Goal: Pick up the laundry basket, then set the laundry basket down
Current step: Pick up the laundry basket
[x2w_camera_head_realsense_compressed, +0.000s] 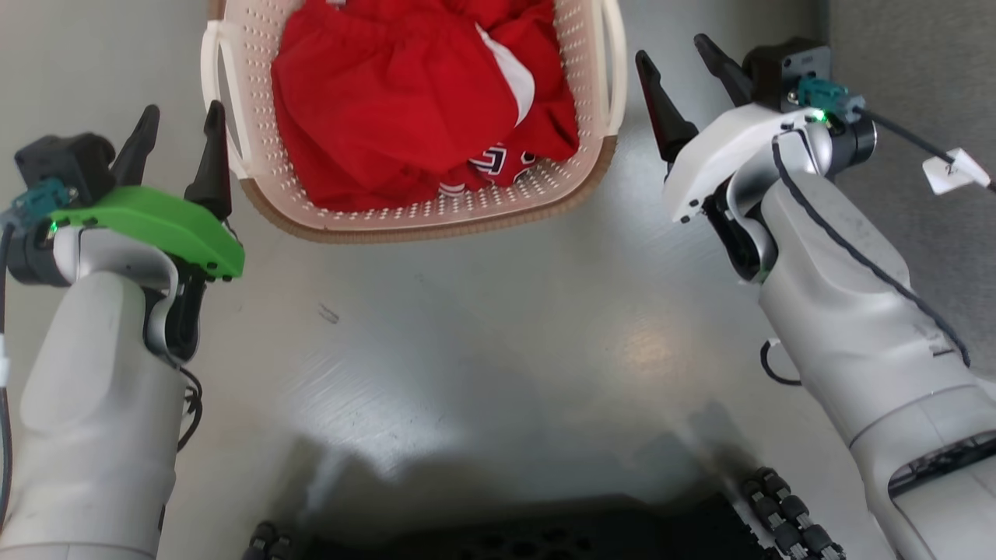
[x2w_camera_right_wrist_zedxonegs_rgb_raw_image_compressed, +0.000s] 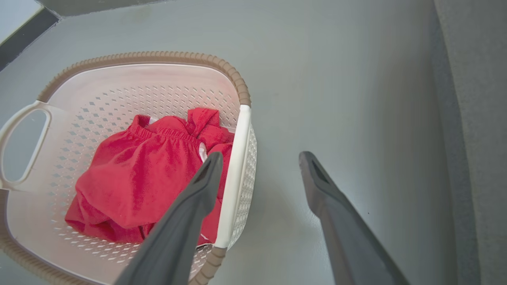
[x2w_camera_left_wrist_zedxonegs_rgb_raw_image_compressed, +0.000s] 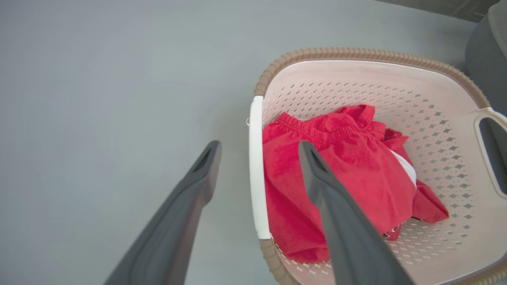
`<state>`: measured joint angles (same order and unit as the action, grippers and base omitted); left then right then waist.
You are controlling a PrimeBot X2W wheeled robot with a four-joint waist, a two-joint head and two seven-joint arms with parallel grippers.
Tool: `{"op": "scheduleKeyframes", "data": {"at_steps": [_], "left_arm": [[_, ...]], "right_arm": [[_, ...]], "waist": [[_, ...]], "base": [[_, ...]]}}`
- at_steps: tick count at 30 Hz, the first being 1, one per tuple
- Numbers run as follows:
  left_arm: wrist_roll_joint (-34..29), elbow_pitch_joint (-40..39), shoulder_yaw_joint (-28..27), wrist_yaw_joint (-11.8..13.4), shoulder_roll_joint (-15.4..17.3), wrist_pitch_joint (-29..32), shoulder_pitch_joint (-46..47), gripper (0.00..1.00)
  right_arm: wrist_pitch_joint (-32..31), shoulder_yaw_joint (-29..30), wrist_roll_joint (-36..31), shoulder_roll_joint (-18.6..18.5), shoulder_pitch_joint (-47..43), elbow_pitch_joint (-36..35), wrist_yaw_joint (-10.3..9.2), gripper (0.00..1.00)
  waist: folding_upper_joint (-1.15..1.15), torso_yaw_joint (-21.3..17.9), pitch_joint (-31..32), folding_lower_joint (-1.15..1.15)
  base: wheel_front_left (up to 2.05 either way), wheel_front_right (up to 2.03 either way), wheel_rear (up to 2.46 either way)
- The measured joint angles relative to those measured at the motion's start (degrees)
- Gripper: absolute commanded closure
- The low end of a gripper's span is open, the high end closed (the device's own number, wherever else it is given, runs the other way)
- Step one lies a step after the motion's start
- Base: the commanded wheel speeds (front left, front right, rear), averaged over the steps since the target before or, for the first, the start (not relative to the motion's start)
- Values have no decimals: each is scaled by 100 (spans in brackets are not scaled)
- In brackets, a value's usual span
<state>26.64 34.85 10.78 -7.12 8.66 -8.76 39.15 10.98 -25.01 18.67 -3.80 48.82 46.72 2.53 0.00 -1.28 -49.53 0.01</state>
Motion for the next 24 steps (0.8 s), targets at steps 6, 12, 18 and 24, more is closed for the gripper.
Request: {"op": "scheduleKeyframes", "data": {"at_steps": [6,12,18,24], "left_arm": [[88,267,233,0,-8,48,320,0],[250,533,405,0,-41,109,617,0],[488,677,701,-1,-118,176,811,0],[677,891,888,-1,-124,254,1088,0]], "right_arm": [[-96,-85,27,0,293,378,49,0],[-197,-250,210,-5,516,604,154,0],[-242,-404,334,-5,689,751,198,0],[-265,-521,517,-8,950,889,201,0]], "waist": [[0,89,-223,0],[0,197,-410,0],[0,293,-580,0],[0,365,-781,0]], "base": [[0,0,0],[0,0,0],[0,0,0],[0,0,0]]}}
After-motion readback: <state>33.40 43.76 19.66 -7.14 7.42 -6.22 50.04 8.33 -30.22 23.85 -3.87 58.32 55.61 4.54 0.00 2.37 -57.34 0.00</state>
